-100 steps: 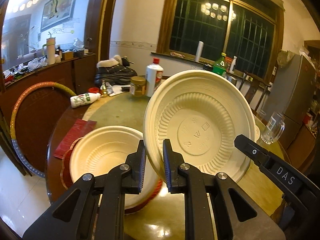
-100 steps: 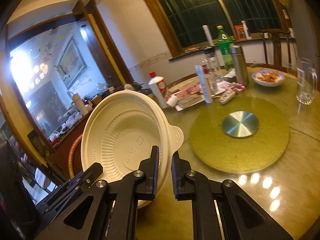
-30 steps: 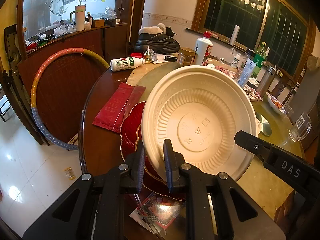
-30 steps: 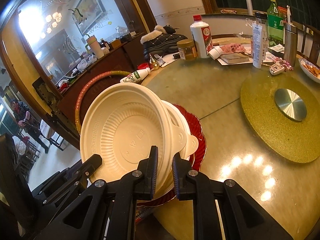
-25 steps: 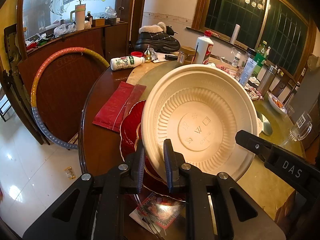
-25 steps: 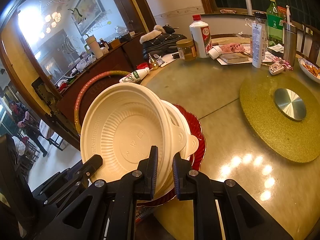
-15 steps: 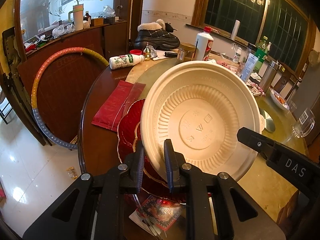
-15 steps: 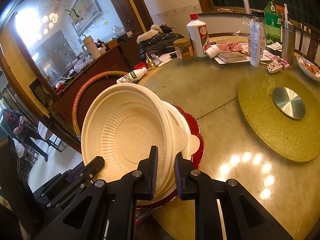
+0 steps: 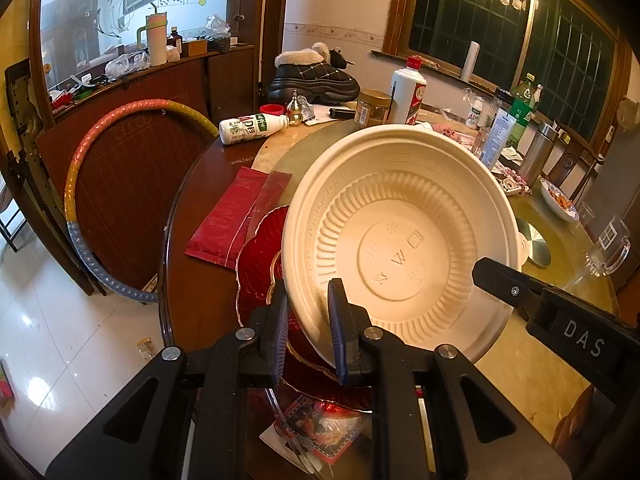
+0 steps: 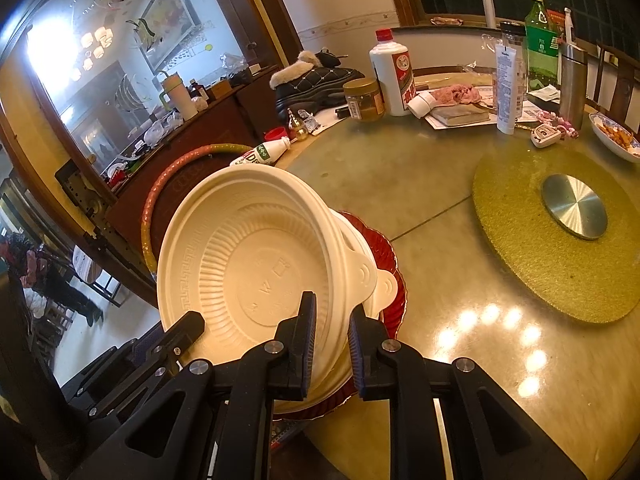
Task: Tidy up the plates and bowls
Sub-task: 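Set the second cream bowl into the first cream bowl and open both tools, then withdraw both tools upward from the stacked bowls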
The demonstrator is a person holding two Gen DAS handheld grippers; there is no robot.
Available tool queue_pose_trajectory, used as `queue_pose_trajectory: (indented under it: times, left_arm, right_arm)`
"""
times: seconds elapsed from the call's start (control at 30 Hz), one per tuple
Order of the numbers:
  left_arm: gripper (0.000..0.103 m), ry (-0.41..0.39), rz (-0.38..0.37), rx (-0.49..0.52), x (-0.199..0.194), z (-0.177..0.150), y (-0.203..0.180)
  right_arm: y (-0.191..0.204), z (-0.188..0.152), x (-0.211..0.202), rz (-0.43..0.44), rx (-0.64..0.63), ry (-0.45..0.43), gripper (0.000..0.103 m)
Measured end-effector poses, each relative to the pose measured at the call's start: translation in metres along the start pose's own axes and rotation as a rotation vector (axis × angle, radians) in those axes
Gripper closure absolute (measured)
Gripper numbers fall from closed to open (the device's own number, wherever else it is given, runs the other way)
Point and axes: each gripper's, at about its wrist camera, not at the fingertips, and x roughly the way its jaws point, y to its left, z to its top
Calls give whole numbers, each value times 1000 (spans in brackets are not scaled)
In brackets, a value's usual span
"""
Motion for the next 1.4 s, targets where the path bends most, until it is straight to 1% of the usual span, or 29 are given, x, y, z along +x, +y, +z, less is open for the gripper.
queue_pose_trajectory:
  times: [0.17, 0.27, 0.33, 0.4, 0.47, 0.53, 0.57, 0.6, 0.63, 0.87, 0.9, 1.0, 1.17, 1.23, 1.33, 1.37, 1.4]
  left_arm:
    - [86, -10, 7, 3, -1, 2, -2]
    - [83, 0, -2, -7, 1, 4, -2]
    - [74, 6, -11, -12, 1, 5, -1]
    - [73, -6, -2, -5, -1, 6, -2]
    - [70, -12, -4, -4, -3, 7, -3]
    - [59, -27, -5, -15, -7, 8, -1]
    - [57, -34, -3, -17, -8, 8, -1]
    - [55, -40, -1, -18, -9, 9, -1]
    - [55, -46, 1, -18, -11, 9, -1]
    - [55, -48, -4, -12, -15, 10, -1]
    - [55, -47, -5, -13, -16, 10, -1]
    - [42, -59, 0, -19, -19, 11, -1]
    - [38, -75, 2, -28, -25, 11, 1]
    - [30, -83, 3, -34, -27, 11, 2]
    - [26, -103, -7, -56, -33, 9, 4]
    - [24, -114, -6, -67, -37, 8, 6]
    - [19, -123, 0, -71, -41, 6, 7]
  right_arm:
    - [0, 2, 0, -8, 2, -5, 85]
    - [2, 3, -1, -8, 1, -7, 82]
    - [3, 4, -2, -6, 5, -11, 78]
    - [5, 6, -3, -4, 2, -25, 69]
    - [6, 7, -6, -6, 2, -33, 65]
    - [6, 9, -8, 1, 10, -44, 59]
    - [6, 9, -10, 2, 14, -53, 54]
    - [5, 10, -12, 3, 18, -60, 52]
    - [5, 10, -13, 4, 20, -63, 50]
    - [7, 9, -17, 1, 16, -66, 49]
    - [7, 9, -17, 2, 15, -67, 47]
    - [9, 6, -21, 10, 11, -78, 38]
    - [13, 6, -27, 7, 0, -97, 30]
    - [15, 5, -30, 17, -4, -108, 28]
    - [18, 4, -40, 11, -30, -158, 21]
    - [19, 2, -46, 2, -50, -187, 17]
    - [20, 1, -51, -7, -74, -208, 13]
